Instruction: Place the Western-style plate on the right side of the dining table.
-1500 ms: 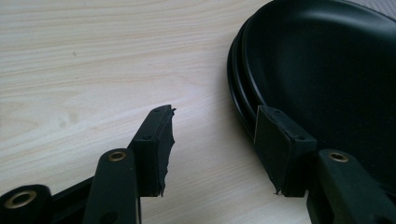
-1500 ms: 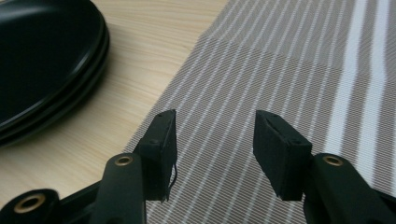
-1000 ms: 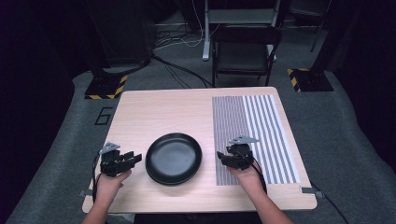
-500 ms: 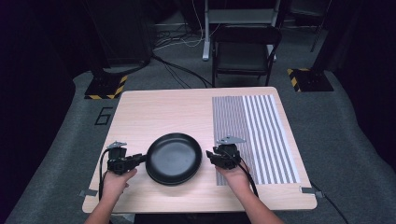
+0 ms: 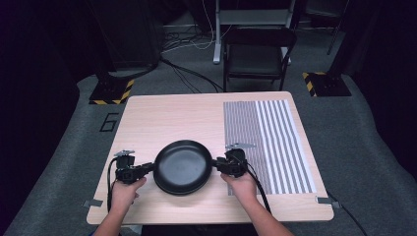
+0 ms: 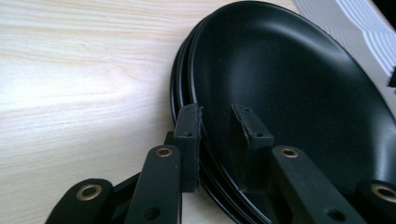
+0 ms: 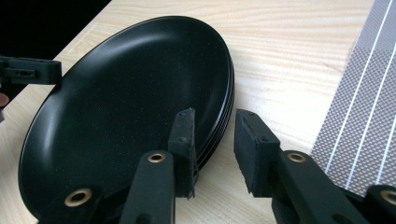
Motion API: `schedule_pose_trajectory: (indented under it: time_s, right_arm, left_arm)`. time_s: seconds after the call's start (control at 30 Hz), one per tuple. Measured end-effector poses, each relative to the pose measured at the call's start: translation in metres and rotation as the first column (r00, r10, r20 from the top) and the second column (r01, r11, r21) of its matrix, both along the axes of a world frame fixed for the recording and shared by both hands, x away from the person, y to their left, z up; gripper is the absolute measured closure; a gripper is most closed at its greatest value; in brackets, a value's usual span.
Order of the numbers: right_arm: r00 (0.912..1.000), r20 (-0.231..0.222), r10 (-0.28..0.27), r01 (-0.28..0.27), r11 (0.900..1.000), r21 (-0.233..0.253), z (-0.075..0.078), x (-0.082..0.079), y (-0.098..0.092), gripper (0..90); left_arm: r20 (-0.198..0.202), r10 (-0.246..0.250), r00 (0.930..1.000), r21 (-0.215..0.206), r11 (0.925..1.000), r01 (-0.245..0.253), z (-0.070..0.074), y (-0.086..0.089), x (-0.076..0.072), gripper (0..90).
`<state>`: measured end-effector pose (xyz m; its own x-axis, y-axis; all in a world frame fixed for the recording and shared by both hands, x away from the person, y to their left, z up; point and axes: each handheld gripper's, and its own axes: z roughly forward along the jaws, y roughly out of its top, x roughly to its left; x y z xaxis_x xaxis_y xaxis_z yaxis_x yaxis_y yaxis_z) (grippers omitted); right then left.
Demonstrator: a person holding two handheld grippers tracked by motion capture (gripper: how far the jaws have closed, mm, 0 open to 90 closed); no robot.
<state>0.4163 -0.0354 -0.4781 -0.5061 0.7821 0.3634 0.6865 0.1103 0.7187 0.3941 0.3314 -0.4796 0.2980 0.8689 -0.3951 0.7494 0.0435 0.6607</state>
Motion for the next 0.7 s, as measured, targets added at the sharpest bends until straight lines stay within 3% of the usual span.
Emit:
schedule_pose_trajectory:
  time_s: [0.43, 0.53, 0.7]
  right_arm:
    - [0.9963, -0.085, -0.007, 0.01, 0.999, 0.043, -0.012, 0.004, 0.009, 71.9]
    - [0.9963, -0.085, -0.014, 0.017, 0.999, 0.027, -0.014, 0.005, 0.011, 72.4]
    - [0.9901, -0.138, -0.024, 0.034, 0.997, 0.069, -0.016, 0.007, 0.009, 73.3]
  left_arm:
    - [-0.001, 0.018, 0.9998, -0.016, 0.9997, -0.018, -0.008, 0.001, -0.003, 78.4]
    - [0.0, 0.019, 0.9998, -0.018, 0.9996, -0.019, -0.008, 0.001, -0.003, 78.6]
    - [0.003, 0.024, 0.9997, -0.012, 0.9996, -0.024, -0.008, 0.0, -0.003, 79.1]
